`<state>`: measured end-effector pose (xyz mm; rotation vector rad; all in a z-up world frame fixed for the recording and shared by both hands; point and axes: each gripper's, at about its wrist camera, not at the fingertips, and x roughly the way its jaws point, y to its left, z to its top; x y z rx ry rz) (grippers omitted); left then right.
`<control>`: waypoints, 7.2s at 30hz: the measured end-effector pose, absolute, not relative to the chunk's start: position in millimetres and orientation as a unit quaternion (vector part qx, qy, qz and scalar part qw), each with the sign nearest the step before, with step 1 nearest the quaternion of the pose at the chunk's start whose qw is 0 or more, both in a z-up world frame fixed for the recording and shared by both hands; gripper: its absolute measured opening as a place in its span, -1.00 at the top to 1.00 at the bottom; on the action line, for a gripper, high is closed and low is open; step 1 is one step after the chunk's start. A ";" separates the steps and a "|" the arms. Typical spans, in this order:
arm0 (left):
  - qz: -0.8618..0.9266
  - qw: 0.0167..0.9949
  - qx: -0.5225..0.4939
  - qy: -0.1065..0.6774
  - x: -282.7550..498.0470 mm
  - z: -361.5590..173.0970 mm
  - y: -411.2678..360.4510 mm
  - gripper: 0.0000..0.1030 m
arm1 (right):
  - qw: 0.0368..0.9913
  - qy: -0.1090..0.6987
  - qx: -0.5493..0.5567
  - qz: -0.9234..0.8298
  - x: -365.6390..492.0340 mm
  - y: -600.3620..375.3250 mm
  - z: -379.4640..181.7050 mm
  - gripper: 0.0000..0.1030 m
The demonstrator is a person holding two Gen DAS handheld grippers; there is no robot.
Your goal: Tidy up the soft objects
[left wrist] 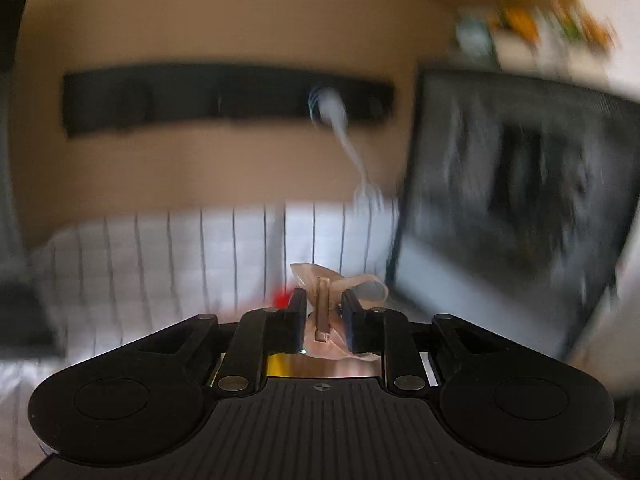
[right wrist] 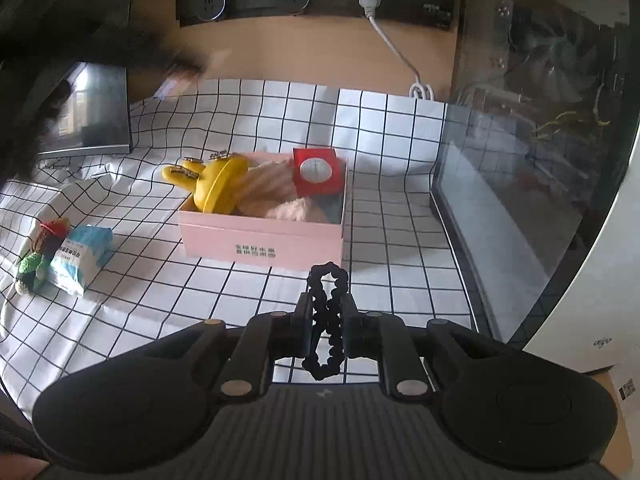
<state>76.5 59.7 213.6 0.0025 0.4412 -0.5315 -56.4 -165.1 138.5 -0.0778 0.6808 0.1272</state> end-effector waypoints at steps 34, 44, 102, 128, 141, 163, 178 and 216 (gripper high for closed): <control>-0.107 0.885 -0.159 0.424 -26.4 55.8 186.9 0.48 | 0.931 0.340 0.004 0.136 72.5 -95.9 106.6 -0.56; 0.030 0.915 -0.175 0.362 -51.6 89.4 281.9 0.48 | 0.894 0.376 -0.042 0.238 40.0 -0.7 89.8 -0.57; -0.159 0.897 -0.038 0.411 20.3 50.2 238.0 -0.02 | 0.889 0.450 -0.047 0.071 -11.9 -60.0 74.4 -0.08; -0.210 0.873 -0.052 0.437 32.8 105.7 112.8 0.70 | 0.924 0.382 -0.022 0.018 -60.6 -170.1 79.8 -0.07; -0.207 0.849 -0.171 0.455 -8.8 67.3 43.0 0.69 | 0.919 0.381 -0.097 0.032 -52.5 -196.6 81.5 -0.62; -0.021 0.937 -0.003 0.349 -12.4 53.8 -40.5 0.66 | 0.923 0.338 -0.111 0.145 -67.5 -231.1 29.2 -0.68; 0.038 0.914 -0.139 0.378 6.1 52.0 -33.7 0.50 | 0.928 0.331 -0.073 0.155 -68.7 -241.5 24.6 -0.75; -0.114 0.914 0.001 0.390 -5.9 40.2 2.9 -0.03 | 0.893 0.400 -0.064 0.195 -38.1 -228.0 59.2 -0.03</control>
